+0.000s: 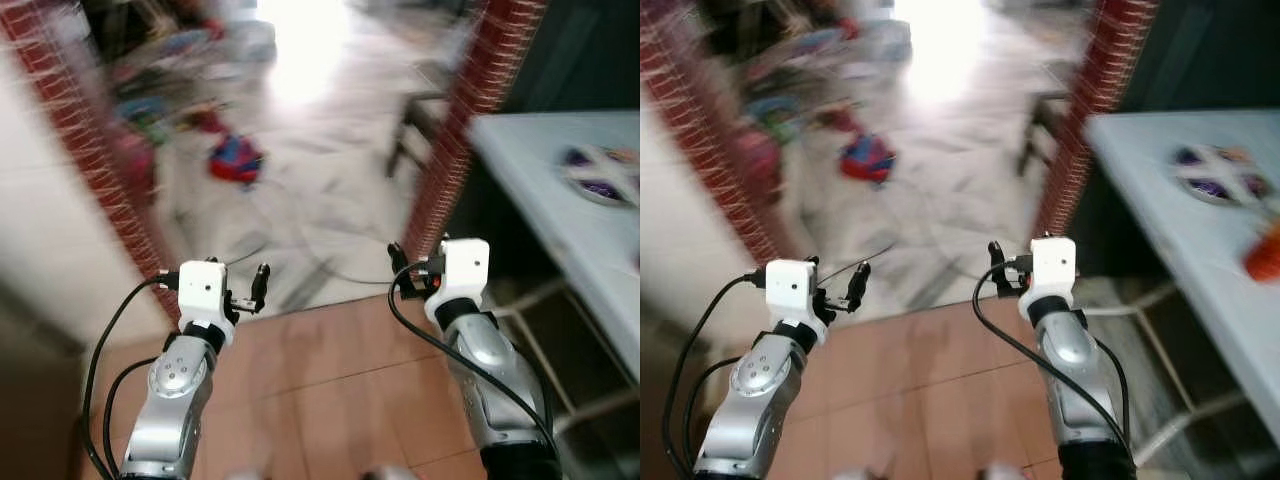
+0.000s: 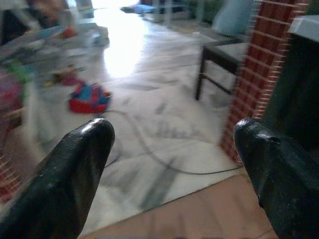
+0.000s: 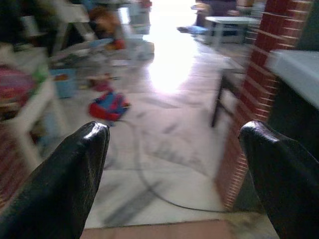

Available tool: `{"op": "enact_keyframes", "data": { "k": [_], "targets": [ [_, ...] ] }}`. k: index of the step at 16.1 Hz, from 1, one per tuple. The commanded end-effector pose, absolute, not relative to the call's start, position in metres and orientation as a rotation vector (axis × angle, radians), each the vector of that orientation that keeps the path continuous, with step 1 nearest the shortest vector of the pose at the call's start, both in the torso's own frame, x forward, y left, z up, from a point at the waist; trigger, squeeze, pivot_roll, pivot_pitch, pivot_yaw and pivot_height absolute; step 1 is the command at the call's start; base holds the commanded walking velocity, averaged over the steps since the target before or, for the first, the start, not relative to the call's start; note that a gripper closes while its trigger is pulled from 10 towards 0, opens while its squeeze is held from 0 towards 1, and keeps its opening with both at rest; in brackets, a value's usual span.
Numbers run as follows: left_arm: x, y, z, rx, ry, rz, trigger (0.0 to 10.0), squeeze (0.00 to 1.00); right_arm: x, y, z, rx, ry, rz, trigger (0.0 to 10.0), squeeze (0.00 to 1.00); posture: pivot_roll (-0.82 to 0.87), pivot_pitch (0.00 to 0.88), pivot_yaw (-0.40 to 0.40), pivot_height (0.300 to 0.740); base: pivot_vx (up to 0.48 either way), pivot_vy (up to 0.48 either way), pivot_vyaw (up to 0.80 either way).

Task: Restocking fridge

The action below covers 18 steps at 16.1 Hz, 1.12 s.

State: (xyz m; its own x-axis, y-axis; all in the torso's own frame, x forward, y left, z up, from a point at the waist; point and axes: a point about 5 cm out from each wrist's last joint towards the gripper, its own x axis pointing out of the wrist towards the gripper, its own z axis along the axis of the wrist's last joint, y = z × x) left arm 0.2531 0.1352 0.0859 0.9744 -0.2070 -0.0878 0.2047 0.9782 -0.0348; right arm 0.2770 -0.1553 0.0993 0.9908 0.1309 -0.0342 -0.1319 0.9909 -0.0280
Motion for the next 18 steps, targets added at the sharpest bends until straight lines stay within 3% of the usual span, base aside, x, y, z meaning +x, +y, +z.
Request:
{"op": "enact_keyframes", "data": {
  "k": [1, 6, 13, 18],
  "targets": [
    [0.2548, 0.1299, 0.0870, -0.035, 0.087, -0.230, 10.0, 0.00, 0.2734, -0.1657, 0.0995, -0.039, 0.038, 0.084, 10.0, 0.00, 0.00, 0.000, 0.015, 0.740, 0.281, 0.000, -0.80],
    [0.2560, 0.1289, 0.0859, -0.040, 0.089, -0.227, 10.0, 0.00, 0.2696, -0.1676, 0.0976, -0.047, 0.050, 0.073, 10.0, 0.00, -0.01, 0.000, 0.013, 0.740, 0.381, 0.099, -0.80],
    [0.2560, 0.1290, 0.0849, -0.047, 0.097, -0.217, 10.0, 0.00, 0.2690, -0.1698, 0.0990, -0.059, 0.049, 0.067, 10.0, 0.00, -0.01, 0.000, 0.010, 0.740, 0.321, 0.356, -0.80],
    [0.2560, 0.1289, 0.0827, -0.054, 0.114, -0.216, 10.0, 0.00, 0.2679, -0.1690, 0.0993, -0.074, 0.044, 0.069, 10.0, 0.00, -0.01, 0.000, 0.007, 0.740, 0.111, 0.413, -0.08]
  ]
}}
